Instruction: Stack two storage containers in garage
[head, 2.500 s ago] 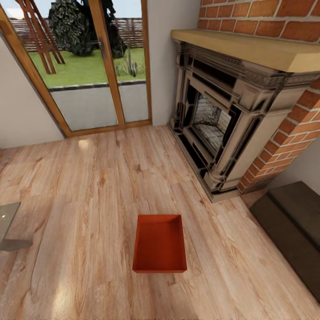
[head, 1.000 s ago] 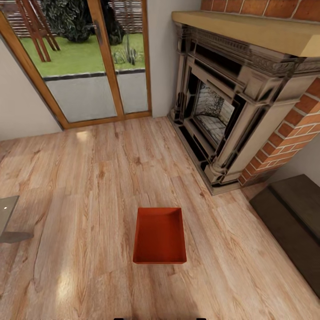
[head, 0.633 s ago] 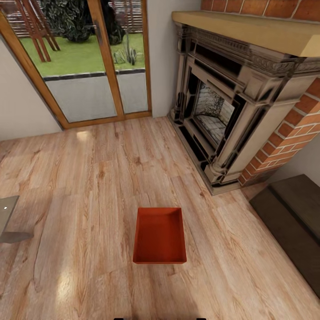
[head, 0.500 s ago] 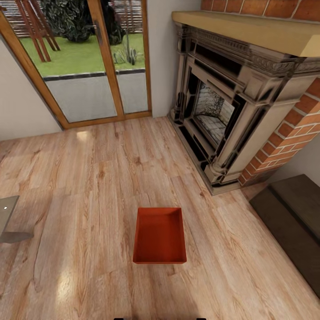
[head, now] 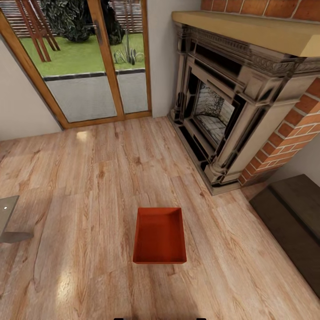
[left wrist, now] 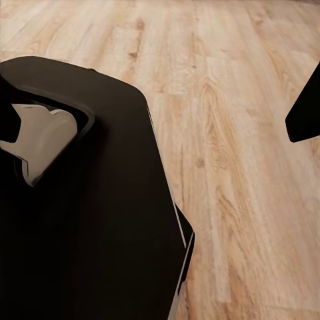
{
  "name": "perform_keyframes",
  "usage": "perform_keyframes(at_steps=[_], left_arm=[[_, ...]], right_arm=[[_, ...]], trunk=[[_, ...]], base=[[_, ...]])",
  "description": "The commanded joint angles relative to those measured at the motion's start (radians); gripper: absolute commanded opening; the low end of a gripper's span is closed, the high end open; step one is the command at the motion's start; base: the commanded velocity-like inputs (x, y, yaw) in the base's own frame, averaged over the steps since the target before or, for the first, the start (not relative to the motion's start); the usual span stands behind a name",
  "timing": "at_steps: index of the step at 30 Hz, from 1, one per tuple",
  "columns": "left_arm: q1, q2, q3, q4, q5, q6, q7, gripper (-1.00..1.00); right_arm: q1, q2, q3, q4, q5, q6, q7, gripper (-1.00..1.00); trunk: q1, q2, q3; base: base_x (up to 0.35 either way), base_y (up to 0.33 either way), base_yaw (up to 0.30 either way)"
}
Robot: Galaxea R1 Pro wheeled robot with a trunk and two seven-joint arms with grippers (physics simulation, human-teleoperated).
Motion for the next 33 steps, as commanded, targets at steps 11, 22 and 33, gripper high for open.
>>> perform_keyframes(at_steps=[11,22,33], left_arm=[[-0.001,-0.005,0.001,-0.025,0.013,0.004,-0.006,1.00],[-0.001,-0.006,0.002,-0.031,0.013,0.003,-0.007,1.00],[0.000,-0.005,0.004,-0.028,0.014,-0.086,-0.007,1.00]], right_arm=[[-0.001,0.004,-0.007,0.001,0.004,-0.004,0.000,1.00],[-0.001,0.004,-0.006,0.001,0.005,-0.004,0.000,1.00],[-0.001,0.002,-0.008,0.000,0.005,-0.005,0.000,1.00]], trunk=[[0.000,-0.001,-0.001],[0.000,-0.001,-0.001],[0.023,-0.043,-0.020]], base=[[0.000,0.000,0.000],[0.000,0.000,0.000],[0.000,0.000,0.000]])
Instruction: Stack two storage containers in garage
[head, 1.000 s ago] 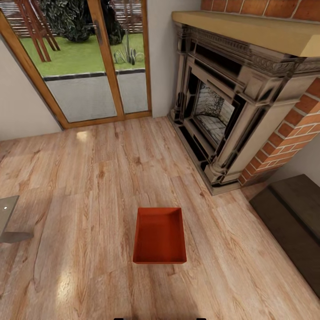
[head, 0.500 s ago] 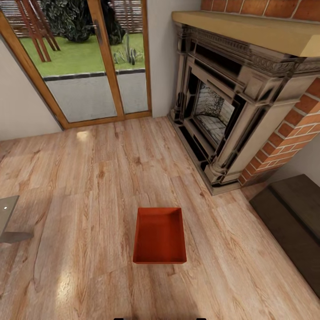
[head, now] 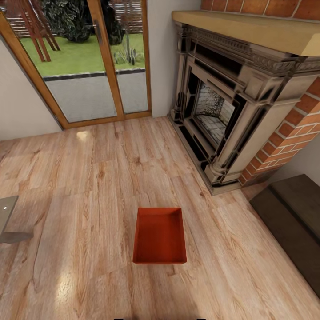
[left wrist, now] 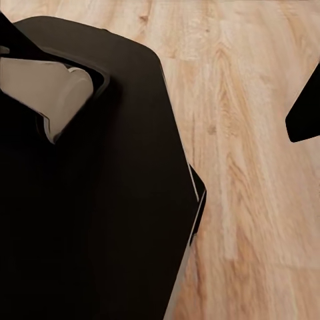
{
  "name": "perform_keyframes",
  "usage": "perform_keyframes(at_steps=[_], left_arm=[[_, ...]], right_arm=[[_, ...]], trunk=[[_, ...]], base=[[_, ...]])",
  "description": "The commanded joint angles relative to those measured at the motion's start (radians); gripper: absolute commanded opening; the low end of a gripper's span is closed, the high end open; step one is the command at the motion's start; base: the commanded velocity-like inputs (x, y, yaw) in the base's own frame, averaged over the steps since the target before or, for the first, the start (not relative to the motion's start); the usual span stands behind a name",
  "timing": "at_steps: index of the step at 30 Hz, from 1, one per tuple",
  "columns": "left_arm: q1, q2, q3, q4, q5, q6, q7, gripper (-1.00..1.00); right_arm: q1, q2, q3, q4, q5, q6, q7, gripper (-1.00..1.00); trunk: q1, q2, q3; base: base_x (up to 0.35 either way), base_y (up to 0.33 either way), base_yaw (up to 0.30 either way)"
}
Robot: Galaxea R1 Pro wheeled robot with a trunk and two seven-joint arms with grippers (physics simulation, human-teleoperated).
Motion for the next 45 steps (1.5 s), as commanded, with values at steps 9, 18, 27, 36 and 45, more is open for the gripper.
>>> perform_keyframes(at_steps=[9,18,27,36,45], left_arm=[[-0.001,0.000,-0.009,0.003,0.011,-0.015,0.007,1.00],[-0.001,0.001,-0.008,0.003,0.012,-0.012,0.010,1.00],[-0.001,0.000,-0.008,0.003,0.012,-0.012,0.010,1.00],[0.000,0.000,-0.008,0.003,0.013,-0.012,0.014,1.00],[-0.001,0.003,-0.009,0.007,0.015,-0.015,0.015,1.00]], right_arm=[[-0.001,-0.001,0.004,0.002,0.004,-0.008,0.002,1.00],[-0.001,-0.001,0.005,0.002,0.002,-0.009,0.007,1.00],[-0.001,0.000,0.004,0.003,-0.002,-0.003,0.005,1.00],[-0.001,-0.001,0.005,0.003,0.004,-0.010,0.004,1.00],[-0.001,-0.002,0.005,0.003,0.002,-0.011,0.003,1.00]], trunk=[[0.035,-0.065,-0.029],[0.069,-0.128,-0.058],[0.104,-0.191,-0.086],[0.138,-0.254,-0.114],[0.173,-0.317,-0.142]], base=[[0.000,0.000,0.000],[0.000,0.000,0.000],[0.000,0.000,0.000],[0.000,0.000,0.000],[0.000,0.000,0.000]])
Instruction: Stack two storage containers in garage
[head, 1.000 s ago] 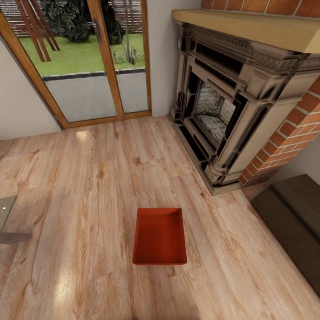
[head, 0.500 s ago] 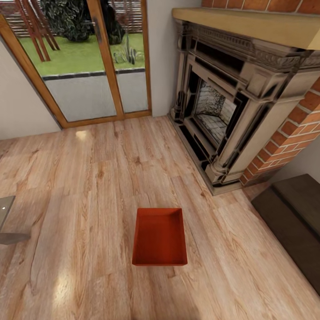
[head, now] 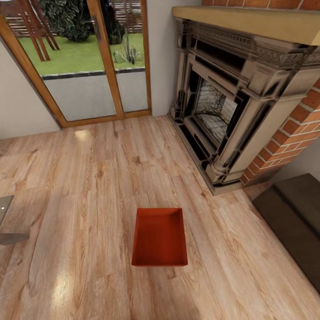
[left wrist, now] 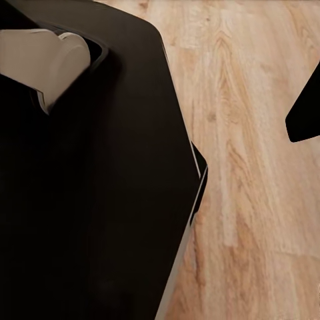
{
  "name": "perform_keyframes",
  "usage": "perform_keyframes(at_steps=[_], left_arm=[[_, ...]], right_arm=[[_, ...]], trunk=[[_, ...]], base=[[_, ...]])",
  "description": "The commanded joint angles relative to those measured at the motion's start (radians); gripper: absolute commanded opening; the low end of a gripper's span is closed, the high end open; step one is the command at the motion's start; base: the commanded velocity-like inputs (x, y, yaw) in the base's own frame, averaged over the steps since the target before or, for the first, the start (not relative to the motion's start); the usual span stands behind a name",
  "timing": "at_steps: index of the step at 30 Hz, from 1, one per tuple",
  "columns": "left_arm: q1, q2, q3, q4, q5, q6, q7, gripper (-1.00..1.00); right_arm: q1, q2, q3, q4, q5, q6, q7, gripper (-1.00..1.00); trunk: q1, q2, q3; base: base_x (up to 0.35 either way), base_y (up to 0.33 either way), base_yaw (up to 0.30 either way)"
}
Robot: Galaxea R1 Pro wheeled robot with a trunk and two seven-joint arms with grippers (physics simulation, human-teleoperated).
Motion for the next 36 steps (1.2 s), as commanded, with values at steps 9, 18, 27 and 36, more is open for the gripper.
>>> perform_keyframes(at_steps=[9,18,27,36], left_arm=[[0.000,0.000,-0.011,0.003,0.007,-0.004,0.003,1.00],[0.000,0.000,-0.012,0.003,0.007,-0.004,0.002,1.00],[0.000,0.000,-0.012,0.003,0.006,-0.004,0.002,1.00],[0.000,0.000,-0.012,0.003,0.007,-0.004,0.001,1.00]], right_arm=[[-0.001,-0.005,-0.001,0.002,0.002,-0.003,0.001,1.00],[-0.001,-0.002,0.000,0.002,0.003,-0.001,0.002,1.00],[-0.001,-0.005,-0.001,0.002,0.004,-0.008,0.002,1.00],[-0.001,-0.004,0.000,0.002,0.004,-0.005,0.001,1.00]], trunk=[[0.035,-0.064,-0.029],[0.069,-0.127,-0.057],[0.104,-0.190,-0.085],[0.138,-0.253,-0.114]], base=[[0.000,0.000,0.000],[0.000,0.000,0.000],[0.000,0.000,0.000],[0.000,0.000,0.000]])
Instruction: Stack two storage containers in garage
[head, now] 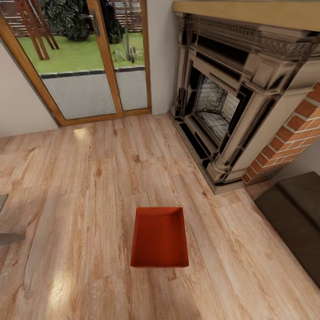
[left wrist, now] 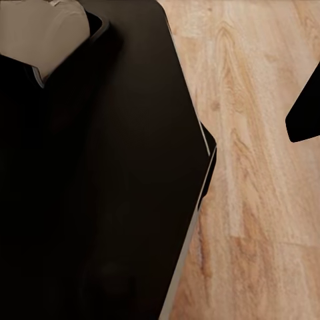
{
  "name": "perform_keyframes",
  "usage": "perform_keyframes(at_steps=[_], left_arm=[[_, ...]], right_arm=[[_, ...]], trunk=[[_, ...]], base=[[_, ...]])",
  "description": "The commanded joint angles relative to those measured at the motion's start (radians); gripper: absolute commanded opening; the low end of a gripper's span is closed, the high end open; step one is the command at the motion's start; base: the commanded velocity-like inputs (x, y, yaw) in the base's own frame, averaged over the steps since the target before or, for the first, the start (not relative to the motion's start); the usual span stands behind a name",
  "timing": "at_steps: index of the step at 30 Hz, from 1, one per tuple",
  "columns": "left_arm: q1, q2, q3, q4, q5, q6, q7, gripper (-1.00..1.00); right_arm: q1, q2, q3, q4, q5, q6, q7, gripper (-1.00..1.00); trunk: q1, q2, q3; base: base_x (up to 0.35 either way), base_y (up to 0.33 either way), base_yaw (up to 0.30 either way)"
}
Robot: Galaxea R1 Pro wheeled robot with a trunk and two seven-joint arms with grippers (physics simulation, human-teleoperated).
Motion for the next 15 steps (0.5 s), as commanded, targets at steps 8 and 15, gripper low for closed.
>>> perform_keyframes(at_steps=[8,15], left_arm=[[0.000,0.000,-0.009,0.001,0.007,-0.002,0.003,1.00],[0.000,0.000,-0.009,0.001,0.007,-0.002,0.003,1.00]], right_arm=[[-0.001,0.000,0.000,0.002,0.004,-0.005,0.002,1.00],[-0.001,0.000,0.000,0.002,0.004,-0.007,0.002,1.00]], trunk=[[0.031,-0.057,-0.026],[0.058,-0.106,-0.048]], base=[[0.000,0.000,0.000],[0.000,0.000,0.000]])
